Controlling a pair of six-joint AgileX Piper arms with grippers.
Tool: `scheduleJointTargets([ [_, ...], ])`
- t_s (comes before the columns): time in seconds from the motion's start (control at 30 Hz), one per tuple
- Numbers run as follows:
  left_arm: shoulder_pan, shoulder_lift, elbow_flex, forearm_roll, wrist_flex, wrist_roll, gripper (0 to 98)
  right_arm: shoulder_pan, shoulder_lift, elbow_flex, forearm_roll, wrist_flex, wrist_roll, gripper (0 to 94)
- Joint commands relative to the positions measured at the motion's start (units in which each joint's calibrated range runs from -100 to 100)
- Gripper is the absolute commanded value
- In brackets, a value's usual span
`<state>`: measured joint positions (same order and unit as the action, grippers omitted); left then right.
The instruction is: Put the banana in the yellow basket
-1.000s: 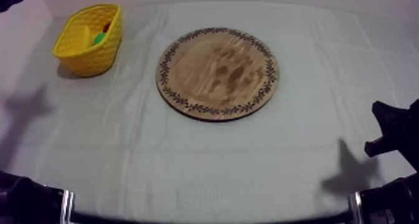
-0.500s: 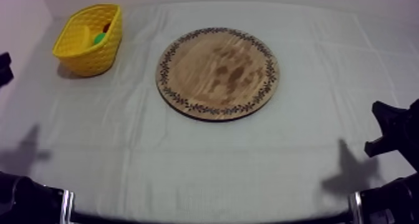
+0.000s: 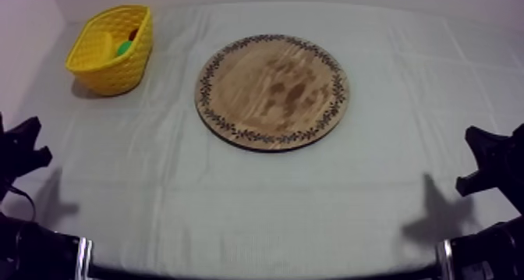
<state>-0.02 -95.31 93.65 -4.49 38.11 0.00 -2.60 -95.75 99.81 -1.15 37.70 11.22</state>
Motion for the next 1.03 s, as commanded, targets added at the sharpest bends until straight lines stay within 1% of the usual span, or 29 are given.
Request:
scheduleJointTargets([
  [0.0,0.0,-1.3,2.1,-0.10,-0.1,0.0,0.0,0.0,0.0,0.0,0.0,0.0,0.0,0.3],
  [0.23,0.3,-3.9,4.1,0.08,1.0,-0.2,0.0,0.0,0.0,0.0,0.0,0.0,0.0,0.3],
  [0.47,0.3,-4.4,5.2,0.17,-2.1,-0.9,0.0,0.0,0.0,0.0,0.0,0.0,0.0,0.3],
  [0.6,0.3,-4.4,5.4,0.25,-2.8,-1.0,0.0,0.0,0.0,0.0,0.0,0.0,0.0,0.3],
  [0.83,0.3,-4.4,5.5,1.64,-3.1,-1.0,0.0,0.0,0.0,0.0,0.0,0.0,0.0,0.3],
  [1.0,0.2,-4.4,5.6,2.00,-3.1,-1.4,0.0,0.0,0.0,0.0,0.0,0.0,0.0,0.3],
])
